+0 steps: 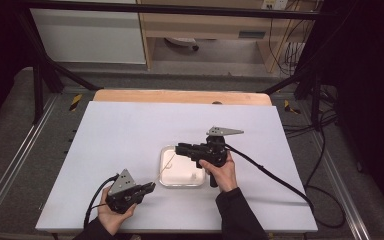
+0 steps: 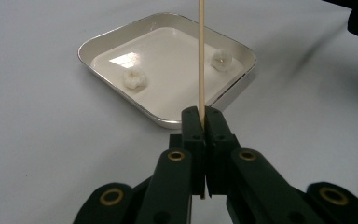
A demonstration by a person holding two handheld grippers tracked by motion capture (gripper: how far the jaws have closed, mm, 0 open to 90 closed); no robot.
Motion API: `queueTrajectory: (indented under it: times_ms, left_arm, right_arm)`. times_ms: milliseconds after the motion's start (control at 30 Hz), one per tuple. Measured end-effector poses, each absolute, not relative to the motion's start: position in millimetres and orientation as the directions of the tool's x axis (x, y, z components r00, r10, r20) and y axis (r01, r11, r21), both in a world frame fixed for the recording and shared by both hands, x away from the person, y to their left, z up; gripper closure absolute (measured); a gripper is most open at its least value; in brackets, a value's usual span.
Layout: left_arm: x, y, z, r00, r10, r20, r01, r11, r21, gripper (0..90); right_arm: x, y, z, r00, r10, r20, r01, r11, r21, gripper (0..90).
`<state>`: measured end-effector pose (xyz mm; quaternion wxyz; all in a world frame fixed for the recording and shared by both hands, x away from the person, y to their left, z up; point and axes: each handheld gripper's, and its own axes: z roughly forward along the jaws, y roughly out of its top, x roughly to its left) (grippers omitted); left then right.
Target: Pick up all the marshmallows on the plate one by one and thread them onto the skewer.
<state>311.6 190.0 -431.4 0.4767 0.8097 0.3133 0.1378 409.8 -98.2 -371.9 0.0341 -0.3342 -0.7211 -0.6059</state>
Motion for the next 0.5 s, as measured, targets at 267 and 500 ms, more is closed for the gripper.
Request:
queueTrajectory:
  times_ms: [267,500]
  left_arm:
    - [311.5,189.5,-431.7,0.764,0.641,-0.075,0.376,-0.348,0.859,88.4]
    - [311.3,189.5,-432.9,0.759,0.645,-0.087,0.384,-0.336,0.86,88.4]
  right_arm:
    - [409.3,-95.3,-375.7,-0.774,0.425,0.47,0.535,0.04,0.844,74.9]
    - [407.5,-92.8,-378.2,-0.768,0.412,0.49,0.548,0.027,0.836,75.6]
